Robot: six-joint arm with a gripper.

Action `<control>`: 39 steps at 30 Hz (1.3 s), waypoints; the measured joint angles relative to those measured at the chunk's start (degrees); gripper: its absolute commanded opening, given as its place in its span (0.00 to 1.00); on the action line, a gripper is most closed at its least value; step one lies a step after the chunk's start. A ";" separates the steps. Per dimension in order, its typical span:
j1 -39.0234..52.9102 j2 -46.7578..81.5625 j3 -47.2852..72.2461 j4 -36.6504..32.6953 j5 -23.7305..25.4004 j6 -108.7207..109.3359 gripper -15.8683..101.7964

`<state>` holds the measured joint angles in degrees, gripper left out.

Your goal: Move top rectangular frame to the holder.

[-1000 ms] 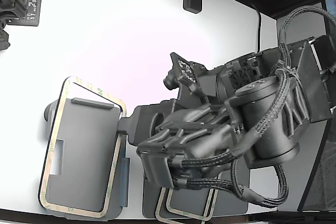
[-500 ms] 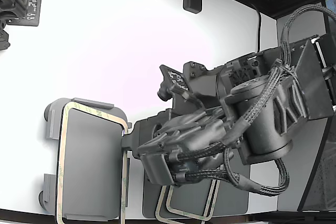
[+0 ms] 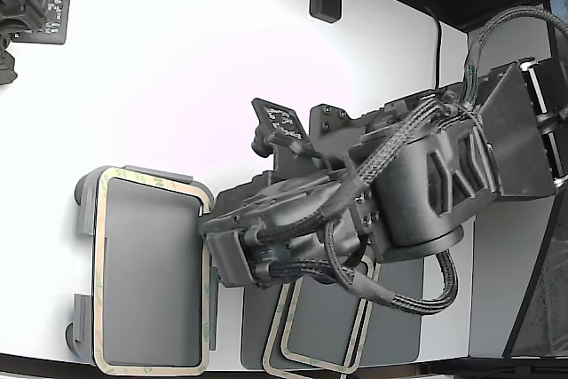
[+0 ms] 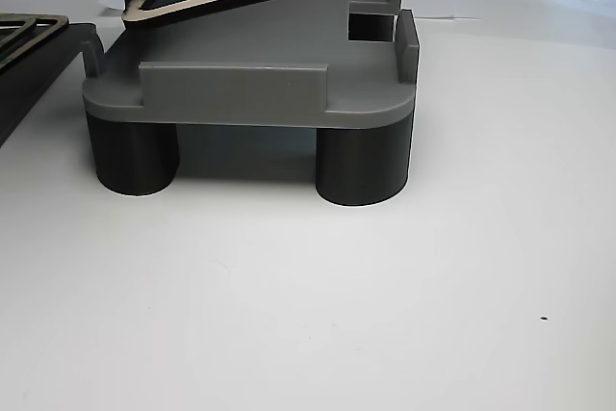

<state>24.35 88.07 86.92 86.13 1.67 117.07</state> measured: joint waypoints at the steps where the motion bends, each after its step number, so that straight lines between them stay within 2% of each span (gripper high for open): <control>1: 0.00 0.00 0.35 0.00 0.00 -0.09 0.03; 39: -0.09 -2.20 -0.35 2.02 -0.53 1.32 0.04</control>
<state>24.26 85.87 86.57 88.15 1.14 118.39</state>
